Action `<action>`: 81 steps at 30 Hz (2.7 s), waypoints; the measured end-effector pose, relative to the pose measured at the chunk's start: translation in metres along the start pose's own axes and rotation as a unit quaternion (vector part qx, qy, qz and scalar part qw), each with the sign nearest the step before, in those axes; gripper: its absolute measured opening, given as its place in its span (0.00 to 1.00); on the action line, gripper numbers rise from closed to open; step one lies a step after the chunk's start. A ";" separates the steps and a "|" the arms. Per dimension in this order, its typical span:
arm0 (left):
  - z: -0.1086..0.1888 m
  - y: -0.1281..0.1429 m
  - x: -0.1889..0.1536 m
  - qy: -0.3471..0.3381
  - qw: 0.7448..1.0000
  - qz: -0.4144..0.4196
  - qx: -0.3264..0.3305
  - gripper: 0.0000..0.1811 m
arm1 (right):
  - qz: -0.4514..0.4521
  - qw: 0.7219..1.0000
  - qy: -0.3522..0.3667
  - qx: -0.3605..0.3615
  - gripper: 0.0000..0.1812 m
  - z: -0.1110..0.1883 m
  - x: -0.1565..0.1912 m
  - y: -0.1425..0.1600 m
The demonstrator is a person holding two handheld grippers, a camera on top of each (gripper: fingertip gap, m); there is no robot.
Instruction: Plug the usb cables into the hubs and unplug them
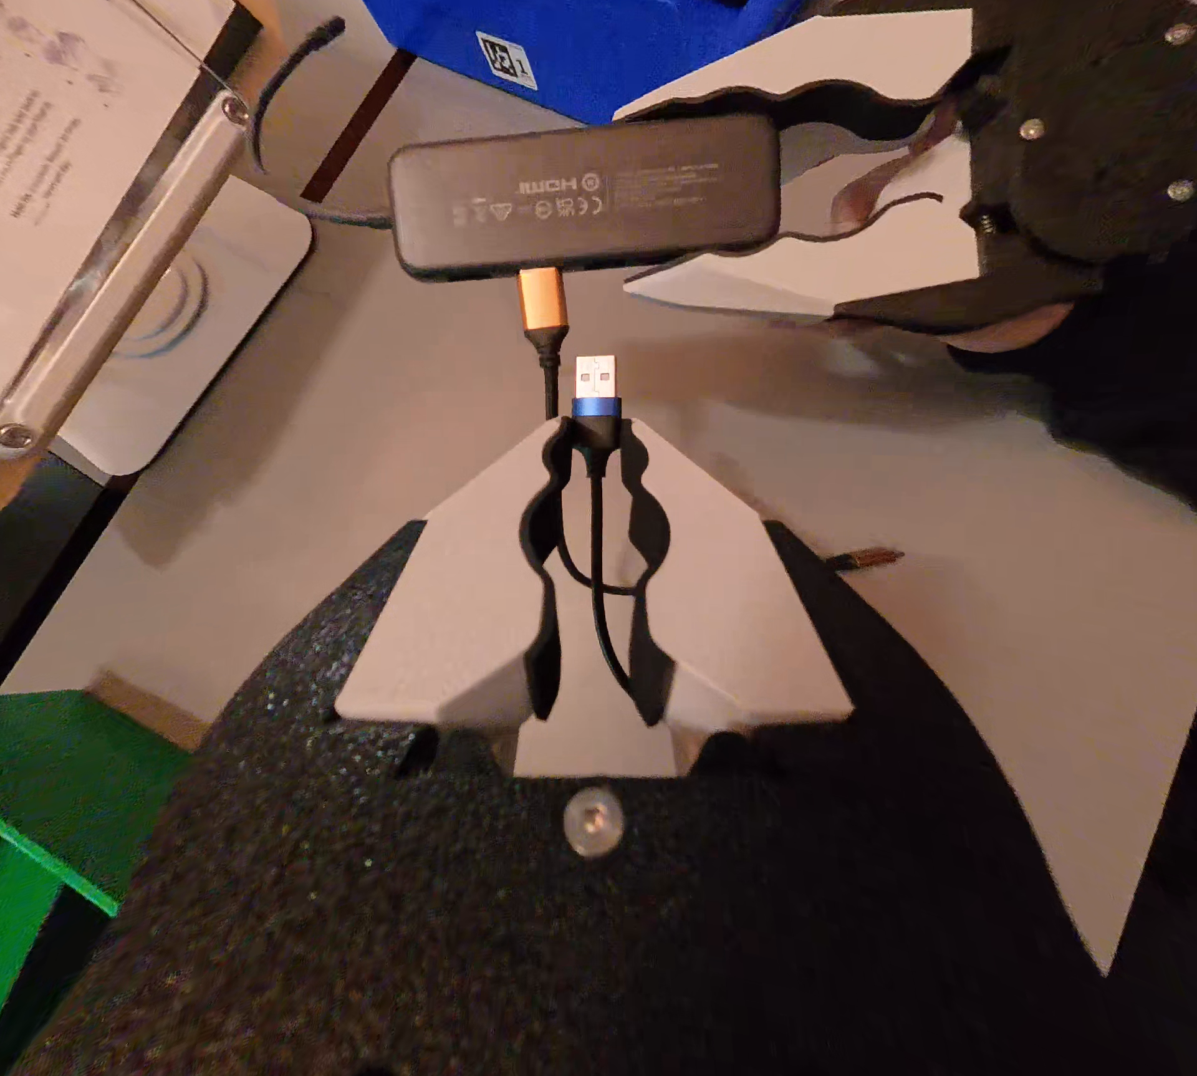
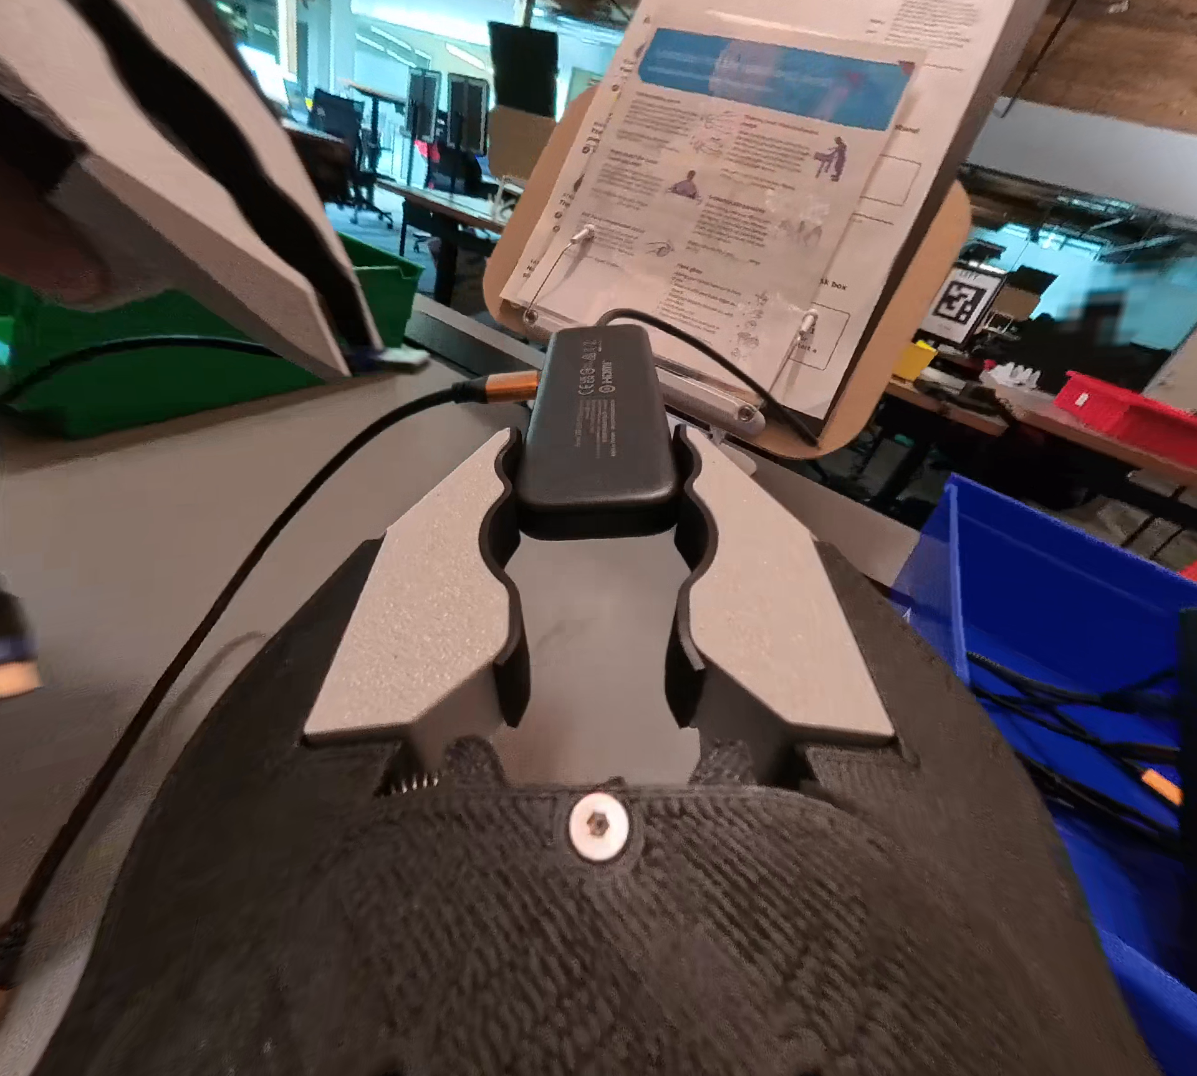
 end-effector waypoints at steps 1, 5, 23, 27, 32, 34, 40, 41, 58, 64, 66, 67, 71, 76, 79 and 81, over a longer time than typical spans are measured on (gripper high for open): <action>-0.004 0.000 0.000 -0.003 1.000 0.002 0.003 0.07 | 0.007 1.000 0.001 0.000 0.25 -0.001 0.004 -0.002; -0.010 0.001 0.000 -0.008 1.000 0.006 0.006 0.07 | -0.003 1.000 -0.012 -0.002 0.25 -0.004 0.014 -0.004; -0.021 -0.001 -0.001 -0.050 0.999 0.000 -0.001 0.07 | 0.035 0.999 0.007 0.025 0.25 -0.007 0.021 0.000; -0.026 0.000 -0.002 -0.071 0.997 -0.008 0.004 0.07 | 0.041 0.999 0.009 0.031 0.25 -0.008 0.023 0.000; -0.025 -0.007 -0.004 -0.066 0.997 -0.007 -0.025 0.07 | 0.019 1.000 0.008 0.019 0.25 -0.007 0.019 -0.002; -0.024 -0.011 -0.006 -0.073 0.996 -0.020 -0.037 0.07 | 0.010 1.000 0.008 0.009 0.25 -0.005 0.016 -0.003; -0.025 -0.015 -0.009 -0.073 0.995 -0.039 -0.058 0.06 | 0.024 1.000 0.009 -0.003 0.25 -0.003 0.014 -0.006; -0.026 -0.016 -0.008 -0.069 0.995 -0.038 -0.063 0.06 | 0.021 1.000 0.008 -0.002 0.25 -0.003 0.014 -0.005; -0.026 -0.020 -0.009 -0.049 0.990 -0.060 -0.113 0.03 | -0.046 0.998 0.016 -0.047 0.25 0.002 -0.003 -0.006; -0.018 -0.028 -0.012 -0.044 0.984 -0.080 -0.150 0.02 | -0.058 0.992 0.004 -0.112 0.25 0.010 -0.008 -0.016; -0.017 -0.029 -0.012 -0.047 0.984 -0.077 -0.156 0.02 | -0.062 0.992 0.003 -0.114 0.25 0.010 -0.008 -0.016; -0.016 -0.030 -0.012 -0.051 0.983 -0.079 -0.160 0.02 | -0.062 0.992 0.005 -0.111 0.25 0.009 -0.008 -0.015; -0.016 -0.031 -0.012 -0.067 0.980 -0.089 -0.163 0.02 | -0.022 0.994 0.037 -0.101 0.25 0.010 -0.009 -0.017; -0.016 -0.033 -0.013 -0.070 0.978 -0.089 -0.176 0.02 | -0.054 0.993 0.037 -0.101 0.25 0.010 -0.011 -0.017; -0.016 -0.036 -0.015 -0.063 0.974 -0.082 -0.201 0.02 | -0.074 0.993 0.027 -0.092 0.25 0.011 -0.013 -0.017; -0.014 -0.039 -0.016 -0.045 0.971 -0.069 -0.224 0.02 | -0.069 0.993 0.019 -0.098 0.25 0.013 -0.014 -0.018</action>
Point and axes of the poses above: each gripper's, where its closed fingertips meet, z back along the fingers, y out of its underside, x = y × z across the jaws, the point moved 4 cm from there along z, back along the fingers, and after that the axes turned 9 degrees about z, right-handed, at the moved point
